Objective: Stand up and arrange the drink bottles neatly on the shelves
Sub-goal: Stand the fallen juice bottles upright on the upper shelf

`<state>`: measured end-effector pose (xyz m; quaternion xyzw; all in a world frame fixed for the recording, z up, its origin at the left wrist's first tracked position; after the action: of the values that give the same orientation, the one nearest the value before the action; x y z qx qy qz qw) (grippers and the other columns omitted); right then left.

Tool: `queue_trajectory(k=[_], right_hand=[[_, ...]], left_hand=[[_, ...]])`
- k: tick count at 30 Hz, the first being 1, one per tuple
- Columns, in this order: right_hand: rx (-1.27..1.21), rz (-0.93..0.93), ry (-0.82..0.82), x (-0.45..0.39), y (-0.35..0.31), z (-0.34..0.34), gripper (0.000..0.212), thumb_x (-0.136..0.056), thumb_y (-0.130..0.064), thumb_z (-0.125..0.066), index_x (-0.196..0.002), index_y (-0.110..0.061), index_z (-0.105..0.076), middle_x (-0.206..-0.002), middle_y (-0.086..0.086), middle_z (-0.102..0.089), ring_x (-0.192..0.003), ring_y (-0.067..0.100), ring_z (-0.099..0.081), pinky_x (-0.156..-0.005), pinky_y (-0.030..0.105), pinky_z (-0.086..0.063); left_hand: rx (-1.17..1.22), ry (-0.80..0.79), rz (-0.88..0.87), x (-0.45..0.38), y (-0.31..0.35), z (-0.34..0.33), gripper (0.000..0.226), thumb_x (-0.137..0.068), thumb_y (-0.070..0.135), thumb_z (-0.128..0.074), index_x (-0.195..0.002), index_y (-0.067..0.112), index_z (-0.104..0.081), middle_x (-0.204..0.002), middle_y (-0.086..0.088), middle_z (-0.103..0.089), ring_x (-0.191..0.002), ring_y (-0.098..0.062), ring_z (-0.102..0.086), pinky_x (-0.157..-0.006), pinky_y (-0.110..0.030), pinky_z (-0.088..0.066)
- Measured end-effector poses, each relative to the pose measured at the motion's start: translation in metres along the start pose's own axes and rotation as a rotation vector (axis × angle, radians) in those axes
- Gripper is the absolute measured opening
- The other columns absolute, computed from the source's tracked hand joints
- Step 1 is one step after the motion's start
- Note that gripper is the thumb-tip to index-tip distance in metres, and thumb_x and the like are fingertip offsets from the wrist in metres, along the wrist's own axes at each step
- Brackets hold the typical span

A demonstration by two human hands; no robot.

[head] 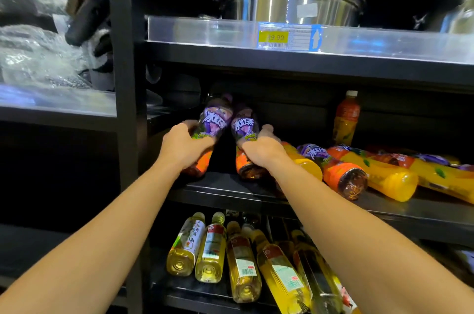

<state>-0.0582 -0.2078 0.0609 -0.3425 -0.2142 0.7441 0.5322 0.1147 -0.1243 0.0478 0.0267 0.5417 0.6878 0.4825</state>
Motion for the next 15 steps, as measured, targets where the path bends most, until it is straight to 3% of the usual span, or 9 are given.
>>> queue_trajectory(k=[3,6,11,15], right_hand=[[-0.327,0.058,0.047,0.007,0.004,-0.011,0.077,-0.087,-0.029,-0.069,-0.145,-0.014,-0.021,-0.128,0.011,-0.057,-0.110,0.028,-0.058,-0.089,0.031,-0.045],[-0.525,0.143,0.048,0.018,0.009,-0.023,0.084,-0.082,-0.022,-0.073,-0.145,-0.019,-0.019,-0.120,0.002,-0.064,-0.102,0.015,-0.063,-0.091,0.032,-0.051],[-0.365,0.168,0.027,0.021,0.014,-0.020,0.060,-0.081,-0.021,-0.071,-0.130,-0.015,-0.037,-0.114,0.005,-0.063,-0.106,0.023,-0.062,-0.095,0.041,-0.051],[-0.220,0.164,0.022,0.015,0.010,-0.021,0.061,-0.084,-0.026,-0.072,-0.131,-0.008,-0.038,-0.126,0.013,-0.057,-0.117,0.030,-0.056,-0.101,0.043,-0.047]], left_hand=[[0.272,0.044,-0.022,0.012,-0.007,-0.006,0.073,-0.067,0.047,-0.074,-0.134,0.028,-0.049,-0.117,0.004,-0.063,-0.104,-0.015,-0.064,-0.089,-0.039,-0.055],[0.325,0.001,-0.093,0.017,-0.009,-0.010,0.072,-0.082,0.027,-0.076,-0.143,0.025,-0.036,-0.116,0.011,-0.056,-0.104,-0.008,-0.060,-0.086,-0.026,-0.051],[0.155,-0.119,-0.072,0.017,-0.013,-0.003,0.062,-0.087,0.025,-0.071,-0.140,0.021,-0.039,-0.115,0.005,-0.061,-0.102,-0.011,-0.061,-0.081,-0.025,-0.047],[0.088,-0.131,-0.028,0.008,-0.016,-0.008,0.070,-0.087,0.030,-0.072,-0.145,0.021,-0.034,-0.117,0.003,-0.060,-0.107,-0.016,-0.059,-0.088,-0.031,-0.047]])
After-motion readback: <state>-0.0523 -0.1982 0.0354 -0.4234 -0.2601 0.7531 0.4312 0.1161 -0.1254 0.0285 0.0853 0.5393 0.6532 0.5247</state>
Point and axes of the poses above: each hand's wrist, its own x-axis away from the middle knuckle, its own z-axis out of the back of the hand, y = z × x, the point moved 4 cm from there along -x, towards the middle knuckle
